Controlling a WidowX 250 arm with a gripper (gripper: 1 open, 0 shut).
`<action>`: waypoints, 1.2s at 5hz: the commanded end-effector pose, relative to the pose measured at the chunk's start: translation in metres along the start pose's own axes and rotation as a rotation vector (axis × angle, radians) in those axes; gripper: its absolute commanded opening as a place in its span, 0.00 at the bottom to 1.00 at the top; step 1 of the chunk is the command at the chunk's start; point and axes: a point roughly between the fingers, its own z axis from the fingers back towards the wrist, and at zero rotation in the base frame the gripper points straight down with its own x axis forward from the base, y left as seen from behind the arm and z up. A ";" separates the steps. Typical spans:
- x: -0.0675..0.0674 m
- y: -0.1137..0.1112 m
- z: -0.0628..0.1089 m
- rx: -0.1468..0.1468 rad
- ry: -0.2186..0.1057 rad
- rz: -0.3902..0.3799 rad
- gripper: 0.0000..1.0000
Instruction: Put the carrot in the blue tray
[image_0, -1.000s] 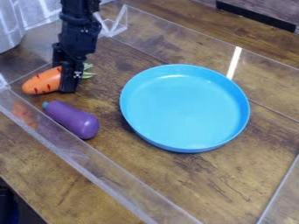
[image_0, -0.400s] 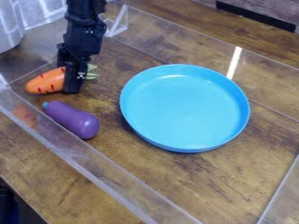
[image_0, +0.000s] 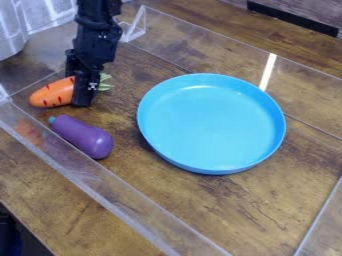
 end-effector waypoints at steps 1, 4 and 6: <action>0.009 0.003 0.017 0.049 -0.028 -0.018 0.00; -0.003 0.010 0.069 0.085 -0.058 0.035 0.00; -0.008 0.011 0.059 0.052 -0.077 0.060 1.00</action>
